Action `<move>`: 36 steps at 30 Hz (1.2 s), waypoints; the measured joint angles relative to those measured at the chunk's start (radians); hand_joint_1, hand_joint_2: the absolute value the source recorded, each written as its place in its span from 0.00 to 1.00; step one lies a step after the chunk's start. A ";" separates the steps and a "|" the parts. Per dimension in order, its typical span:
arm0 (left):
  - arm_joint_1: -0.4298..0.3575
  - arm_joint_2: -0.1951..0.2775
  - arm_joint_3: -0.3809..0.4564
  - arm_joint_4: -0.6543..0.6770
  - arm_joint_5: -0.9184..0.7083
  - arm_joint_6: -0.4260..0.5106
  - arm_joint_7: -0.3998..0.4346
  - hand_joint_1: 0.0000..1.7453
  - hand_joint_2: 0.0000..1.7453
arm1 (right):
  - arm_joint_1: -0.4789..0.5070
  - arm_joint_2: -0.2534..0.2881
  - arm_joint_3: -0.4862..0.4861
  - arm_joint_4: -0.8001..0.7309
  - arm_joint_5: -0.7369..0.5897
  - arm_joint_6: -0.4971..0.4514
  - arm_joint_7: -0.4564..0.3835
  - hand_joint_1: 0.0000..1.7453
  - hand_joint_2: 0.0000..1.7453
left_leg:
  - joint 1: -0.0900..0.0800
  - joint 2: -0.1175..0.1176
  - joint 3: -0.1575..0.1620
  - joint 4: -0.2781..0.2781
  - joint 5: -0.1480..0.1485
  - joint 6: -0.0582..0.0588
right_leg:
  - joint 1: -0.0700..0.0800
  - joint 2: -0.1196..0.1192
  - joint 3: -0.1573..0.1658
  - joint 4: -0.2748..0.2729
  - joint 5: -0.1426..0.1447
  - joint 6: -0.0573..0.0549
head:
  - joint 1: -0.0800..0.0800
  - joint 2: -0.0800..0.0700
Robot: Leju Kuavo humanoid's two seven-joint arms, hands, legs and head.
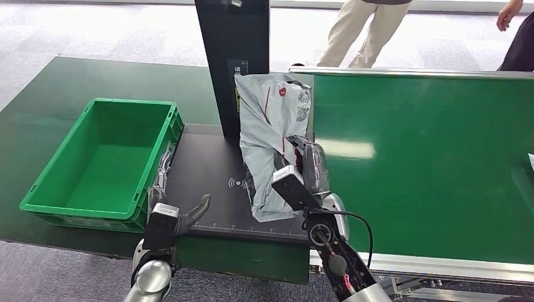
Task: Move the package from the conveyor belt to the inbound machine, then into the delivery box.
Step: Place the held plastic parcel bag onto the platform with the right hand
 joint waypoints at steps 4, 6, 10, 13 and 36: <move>-0.006 0.000 -0.004 0.010 0.004 0.000 -0.005 0.00 1.00 | -0.037 0.006 0.003 0.066 0.000 -0.001 -0.001 1.00 1.00 | 0.000 0.000 0.000 0.000 0.000 0.000 | 0.000 0.000 0.000 0.000 0.000 0.000 | 0.000 0.000; -0.011 0.000 -0.010 0.015 0.006 -0.001 -0.007 0.00 1.00 | -0.057 0.013 0.008 0.099 0.002 -0.002 -0.006 1.00 1.00 | 0.000 0.000 0.000 0.000 0.000 0.000 | 0.000 0.000 0.000 0.000 0.000 0.000 | 0.000 0.000; -0.025 0.000 -0.018 0.028 0.014 -0.002 -0.012 0.00 1.00 | -0.089 0.029 0.024 0.146 0.004 -0.001 -0.004 1.00 1.00 | 0.000 0.000 0.000 0.000 0.000 0.000 | 0.000 0.000 0.000 0.000 0.000 0.000 | 0.000 0.000; -0.035 0.000 -0.019 0.037 0.019 -0.002 -0.016 0.00 1.00 | -0.104 0.040 0.035 0.170 0.004 0.001 -0.001 1.00 1.00 | 0.000 0.000 0.000 0.000 0.000 0.000 | 0.000 0.000 0.000 0.000 0.000 0.000 | 0.000 0.000; -0.050 0.000 -0.028 0.067 0.042 -0.001 -0.023 0.00 1.00 | -0.125 0.099 0.139 0.221 0.041 0.032 0.017 1.00 1.00 | 0.001 0.000 0.000 0.000 0.000 0.000 | 0.001 0.000 0.000 0.000 0.000 0.000 | 0.000 0.000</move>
